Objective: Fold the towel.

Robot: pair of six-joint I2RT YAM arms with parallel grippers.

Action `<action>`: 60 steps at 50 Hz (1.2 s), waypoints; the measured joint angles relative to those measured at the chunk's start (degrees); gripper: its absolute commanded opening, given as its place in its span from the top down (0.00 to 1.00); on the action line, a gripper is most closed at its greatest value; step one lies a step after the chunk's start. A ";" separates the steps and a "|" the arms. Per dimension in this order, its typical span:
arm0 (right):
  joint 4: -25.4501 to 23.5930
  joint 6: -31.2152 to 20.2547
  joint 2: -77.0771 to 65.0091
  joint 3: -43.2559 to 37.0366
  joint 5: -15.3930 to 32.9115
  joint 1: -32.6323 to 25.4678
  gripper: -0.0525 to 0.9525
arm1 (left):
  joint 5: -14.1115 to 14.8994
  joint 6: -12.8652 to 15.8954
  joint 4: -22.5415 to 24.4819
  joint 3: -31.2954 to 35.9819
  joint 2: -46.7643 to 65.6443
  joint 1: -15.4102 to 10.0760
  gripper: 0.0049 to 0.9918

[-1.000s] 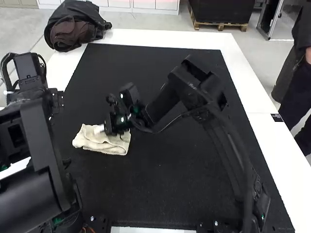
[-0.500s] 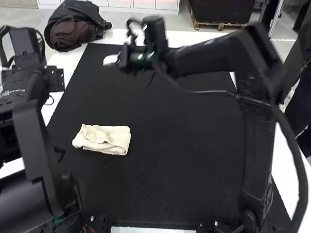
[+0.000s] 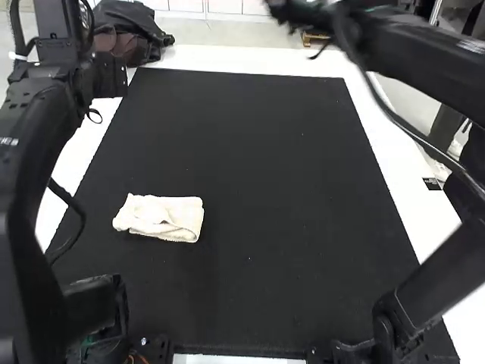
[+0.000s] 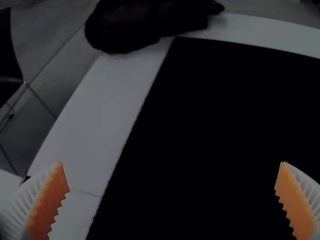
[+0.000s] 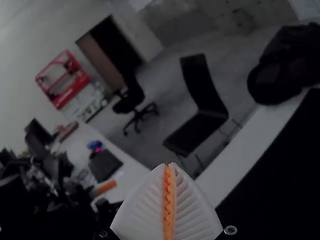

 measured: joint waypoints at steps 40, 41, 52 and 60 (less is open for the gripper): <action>-3.56 -0.66 -64.11 -27.80 1.38 -29.38 0.04 | 0.00 -3.91 7.74 -3.89 -34.93 -6.91 0.02; -3.74 -0.85 -65.48 -28.20 1.81 -29.49 0.04 | 0.00 -3.91 8.07 -4.50 -36.17 -6.91 0.02; -7.63 -7.93 -77.81 -29.33 11.78 -29.66 0.04 | -2.49 -3.17 10.05 -9.35 -48.98 -6.91 0.02; -10.82 -15.85 -77.70 -30.12 22.29 -29.68 0.04 | -7.34 -0.50 9.75 -10.73 -52.37 -6.88 0.02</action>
